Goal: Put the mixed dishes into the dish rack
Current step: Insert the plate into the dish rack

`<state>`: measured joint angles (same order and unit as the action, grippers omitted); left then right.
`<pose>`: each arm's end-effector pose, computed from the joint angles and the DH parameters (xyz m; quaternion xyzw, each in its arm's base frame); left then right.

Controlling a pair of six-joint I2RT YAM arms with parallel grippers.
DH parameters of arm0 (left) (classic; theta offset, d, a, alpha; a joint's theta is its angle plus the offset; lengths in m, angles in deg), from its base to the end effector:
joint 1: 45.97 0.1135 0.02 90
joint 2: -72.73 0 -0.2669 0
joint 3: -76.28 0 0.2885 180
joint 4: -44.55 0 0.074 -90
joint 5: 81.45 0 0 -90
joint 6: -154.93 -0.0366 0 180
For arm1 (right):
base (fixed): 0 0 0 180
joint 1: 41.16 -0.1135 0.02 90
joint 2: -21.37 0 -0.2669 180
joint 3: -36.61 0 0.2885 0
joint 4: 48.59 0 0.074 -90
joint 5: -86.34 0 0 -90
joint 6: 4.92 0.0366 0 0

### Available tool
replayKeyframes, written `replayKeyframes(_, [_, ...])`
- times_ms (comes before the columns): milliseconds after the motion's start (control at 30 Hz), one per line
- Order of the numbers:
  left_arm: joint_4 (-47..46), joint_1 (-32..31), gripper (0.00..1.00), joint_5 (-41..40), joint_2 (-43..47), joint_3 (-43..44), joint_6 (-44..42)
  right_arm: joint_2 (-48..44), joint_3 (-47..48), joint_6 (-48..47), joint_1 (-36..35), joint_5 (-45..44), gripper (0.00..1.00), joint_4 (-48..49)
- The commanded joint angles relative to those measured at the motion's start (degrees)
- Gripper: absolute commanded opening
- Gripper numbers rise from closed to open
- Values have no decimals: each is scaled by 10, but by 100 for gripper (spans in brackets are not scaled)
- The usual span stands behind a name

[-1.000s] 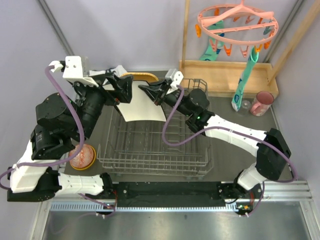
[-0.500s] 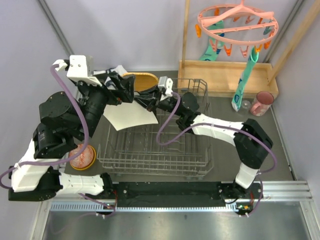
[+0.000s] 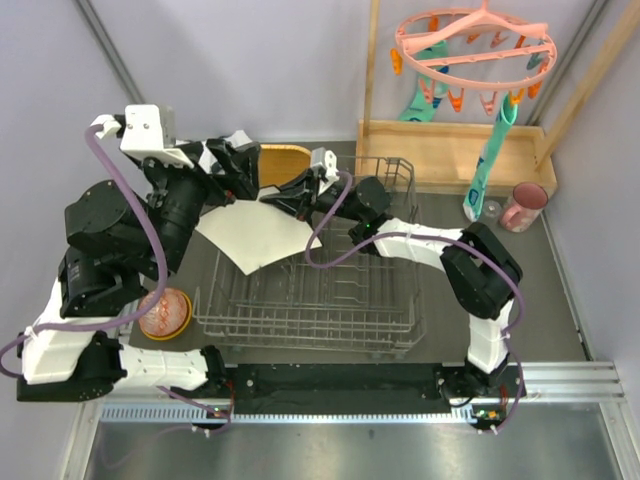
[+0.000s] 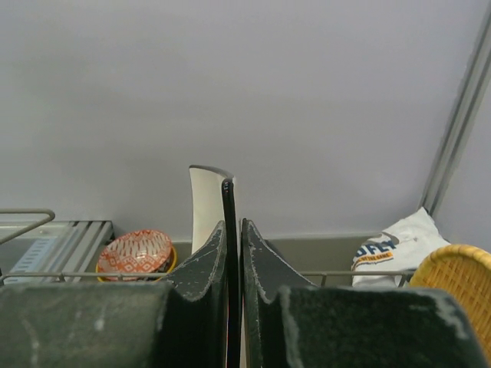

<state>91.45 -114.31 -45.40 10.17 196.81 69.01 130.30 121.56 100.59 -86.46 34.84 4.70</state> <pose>0.0806 -0.1227 0.6133 0.0047 0.6659 -0.1738 0.7255 0.3071 0.3428 0.2990 -0.3976 0.3878 0.5560 0.6184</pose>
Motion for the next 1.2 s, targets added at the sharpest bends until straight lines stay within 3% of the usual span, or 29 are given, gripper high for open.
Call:
replayKeyframes(0, [-10, 0, 99, -21, -12, 11, -25, -23, 42, -7, 12, 11, 0, 267])
replayKeyframes(300, [-14, 0, 99, -31, -7, -4, -32, -44, -33, -2, 8, 56, 0, 269])
replayKeyframes(767, [-18, 0, 99, -37, 7, -28, -26, -42, -127, -38, -44, 17, 0, 268])
replayKeyframes(1167, [-18, 0, 99, -36, 23, -47, -14, -12, -165, 5, -71, 39, 0, 269])
